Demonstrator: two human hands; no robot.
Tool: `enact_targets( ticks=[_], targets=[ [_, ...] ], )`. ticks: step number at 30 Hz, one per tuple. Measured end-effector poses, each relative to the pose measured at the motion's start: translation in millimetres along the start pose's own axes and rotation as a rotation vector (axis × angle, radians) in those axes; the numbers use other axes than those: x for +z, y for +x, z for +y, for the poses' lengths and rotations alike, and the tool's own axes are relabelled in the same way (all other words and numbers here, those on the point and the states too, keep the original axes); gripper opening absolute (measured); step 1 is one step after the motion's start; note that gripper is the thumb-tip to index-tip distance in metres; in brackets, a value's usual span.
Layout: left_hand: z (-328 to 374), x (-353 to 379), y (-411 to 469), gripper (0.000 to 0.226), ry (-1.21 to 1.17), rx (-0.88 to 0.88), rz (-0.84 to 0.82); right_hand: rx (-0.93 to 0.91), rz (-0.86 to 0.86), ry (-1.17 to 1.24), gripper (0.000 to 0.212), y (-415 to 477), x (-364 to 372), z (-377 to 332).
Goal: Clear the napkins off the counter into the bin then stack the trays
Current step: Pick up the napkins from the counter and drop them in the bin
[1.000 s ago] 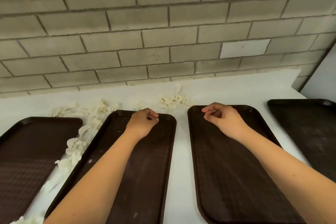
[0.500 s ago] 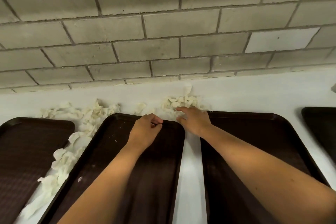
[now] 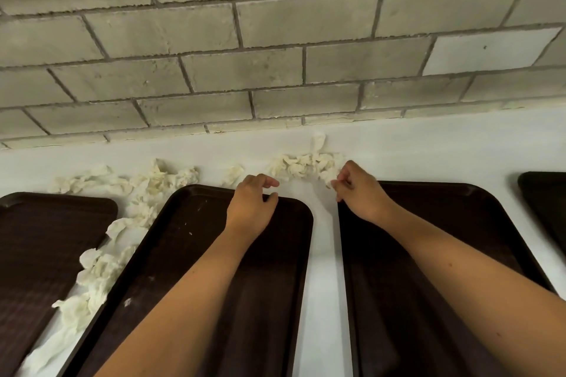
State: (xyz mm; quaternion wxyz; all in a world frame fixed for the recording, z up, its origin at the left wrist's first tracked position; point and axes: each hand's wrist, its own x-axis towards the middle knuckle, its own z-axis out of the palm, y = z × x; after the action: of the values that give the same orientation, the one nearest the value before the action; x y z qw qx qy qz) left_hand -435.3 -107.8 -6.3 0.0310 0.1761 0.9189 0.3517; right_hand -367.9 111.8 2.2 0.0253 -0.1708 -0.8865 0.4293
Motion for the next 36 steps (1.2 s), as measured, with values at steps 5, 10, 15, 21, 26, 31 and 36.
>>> enact_targets(
  ticks=[5,10,15,21,26,31,36],
  targets=[
    [1,9,21,0.037,0.258,-0.070,0.069,0.010,0.043,0.159,0.022,-3,-18,7],
    [1,19,39,0.046,0.390,-0.060,0.012,0.008,-0.018,0.181,0.032,-7,-17,7],
    [0,26,59,0.059,0.375,-0.085,-0.092,0.020,-0.004,0.186,0.027,-6,-11,2],
    [-5,27,68,0.040,0.574,-0.046,-0.067,0.010,0.026,0.175,0.026,-4,-9,3],
    [1,23,60,0.035,0.539,-0.005,-0.017,0.002,0.045,0.201,0.037,-12,-12,-1],
    [13,9,40,0.019,0.100,0.010,0.022,-0.004,0.058,0.232,0.042,-20,-12,-10],
    [27,-7,22,0.029,-0.210,-0.071,-0.033,-0.054,0.052,0.180,0.030,-30,-14,-16]
  ],
)
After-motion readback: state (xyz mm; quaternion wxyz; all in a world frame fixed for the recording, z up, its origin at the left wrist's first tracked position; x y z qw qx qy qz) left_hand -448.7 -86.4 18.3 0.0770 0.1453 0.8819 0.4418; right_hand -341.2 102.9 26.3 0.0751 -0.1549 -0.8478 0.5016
